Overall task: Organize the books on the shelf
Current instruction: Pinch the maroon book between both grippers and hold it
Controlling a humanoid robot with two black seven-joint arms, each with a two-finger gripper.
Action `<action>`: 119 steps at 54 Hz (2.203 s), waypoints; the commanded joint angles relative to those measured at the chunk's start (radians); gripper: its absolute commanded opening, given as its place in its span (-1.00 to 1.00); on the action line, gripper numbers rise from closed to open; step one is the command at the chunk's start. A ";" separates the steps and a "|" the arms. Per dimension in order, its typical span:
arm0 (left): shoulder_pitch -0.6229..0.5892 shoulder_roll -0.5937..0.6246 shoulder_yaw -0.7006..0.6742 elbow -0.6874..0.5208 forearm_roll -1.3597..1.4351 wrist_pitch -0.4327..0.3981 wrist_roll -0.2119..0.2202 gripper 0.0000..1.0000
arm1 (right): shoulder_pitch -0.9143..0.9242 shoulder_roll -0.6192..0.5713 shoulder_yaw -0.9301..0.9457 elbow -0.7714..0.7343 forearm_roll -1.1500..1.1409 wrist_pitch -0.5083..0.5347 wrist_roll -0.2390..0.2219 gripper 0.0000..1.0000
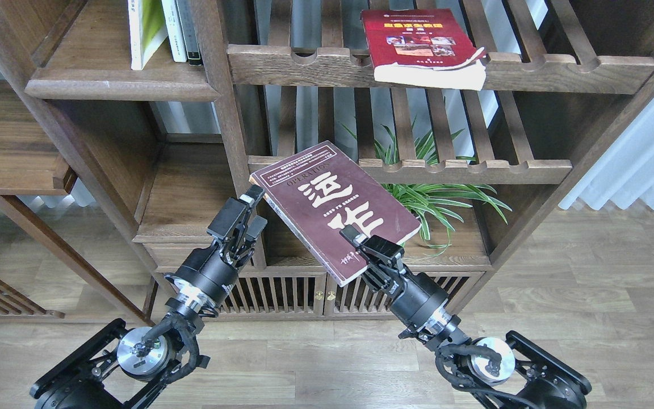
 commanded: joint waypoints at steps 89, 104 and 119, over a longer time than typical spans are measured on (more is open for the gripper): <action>-0.017 -0.035 0.049 0.019 0.029 -0.075 0.016 -0.44 | -0.023 0.022 -0.018 0.043 -0.039 0.000 -0.001 -0.91; -0.017 -0.038 0.052 0.019 0.029 -0.077 0.013 -0.79 | -0.023 0.020 -0.018 0.043 -0.039 0.000 0.000 -0.91; -0.017 -0.029 0.052 0.017 0.029 -0.078 0.012 -0.81 | -0.018 0.022 -0.015 0.041 -0.037 0.000 0.000 -0.89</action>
